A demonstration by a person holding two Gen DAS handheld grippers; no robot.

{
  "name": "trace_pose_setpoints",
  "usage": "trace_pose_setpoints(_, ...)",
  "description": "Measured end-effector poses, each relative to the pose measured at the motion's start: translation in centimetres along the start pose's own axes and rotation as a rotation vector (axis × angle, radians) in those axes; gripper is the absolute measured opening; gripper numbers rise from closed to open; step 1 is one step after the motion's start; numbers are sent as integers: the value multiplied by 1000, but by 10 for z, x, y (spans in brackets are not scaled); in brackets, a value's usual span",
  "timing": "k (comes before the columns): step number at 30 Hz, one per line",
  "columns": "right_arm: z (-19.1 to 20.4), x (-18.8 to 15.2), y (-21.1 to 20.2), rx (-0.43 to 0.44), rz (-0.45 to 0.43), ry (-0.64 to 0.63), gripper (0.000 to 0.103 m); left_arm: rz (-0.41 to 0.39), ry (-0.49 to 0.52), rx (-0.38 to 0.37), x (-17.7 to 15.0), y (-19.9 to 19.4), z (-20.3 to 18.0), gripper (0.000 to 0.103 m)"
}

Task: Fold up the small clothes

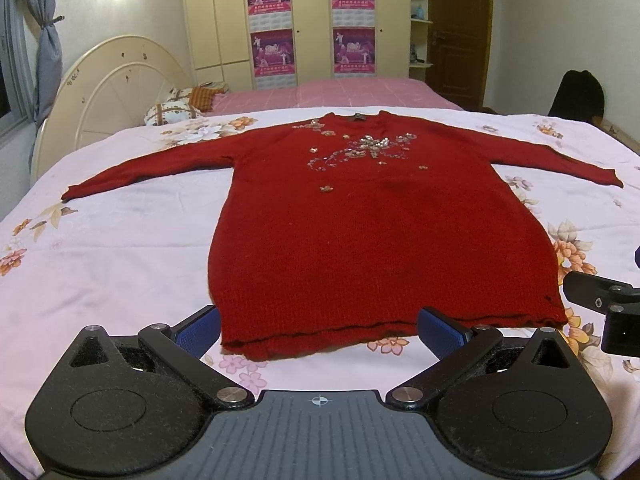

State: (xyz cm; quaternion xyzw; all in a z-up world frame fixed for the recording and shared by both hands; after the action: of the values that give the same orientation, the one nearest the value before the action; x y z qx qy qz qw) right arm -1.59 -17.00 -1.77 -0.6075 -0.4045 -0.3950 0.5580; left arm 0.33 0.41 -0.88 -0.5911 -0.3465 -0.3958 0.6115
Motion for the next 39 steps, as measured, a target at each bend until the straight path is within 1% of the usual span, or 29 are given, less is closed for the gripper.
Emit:
trace_pose_setpoints(22, -2, 1, -1, 6, 3, -3, 102, 11, 13, 1, 1, 4, -2, 103)
trace_pose_setpoints(30, -7, 0, 1, 8, 0, 16, 102, 12, 12, -3, 1, 6, -2, 103)
trace_pose_setpoints(33, -12, 1, 1, 4, -13, 31, 102, 10, -3, -20, 5, 8, 1, 103)
trace_pose_setpoints(35, -19, 3, 2, -11, -25, 42, 102, 1, -39, -43, 12, 12, 7, 103)
trace_pose_setpoints(38, -34, 8, 7, -42, -48, 72, 101, 6, -75, -28, 22, 26, 16, 103)
trace_pose_setpoints(39, -40, 9, 9, -53, -56, 81, 101, 10, -86, -40, 25, 33, 19, 103)
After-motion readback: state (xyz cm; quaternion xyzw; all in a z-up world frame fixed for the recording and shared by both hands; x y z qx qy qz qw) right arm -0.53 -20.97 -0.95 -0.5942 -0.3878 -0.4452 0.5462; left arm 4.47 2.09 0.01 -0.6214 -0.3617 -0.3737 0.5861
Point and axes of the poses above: each gripper's, at about its wrist camera, not at the fingertips, and y roughly the way its jaws point, z to its left, x to its top, the point moved 1 cm from there along y, roughly the way its jaws point, and after that the axes turned 15 degrees about -z, right-handed, at the moved point
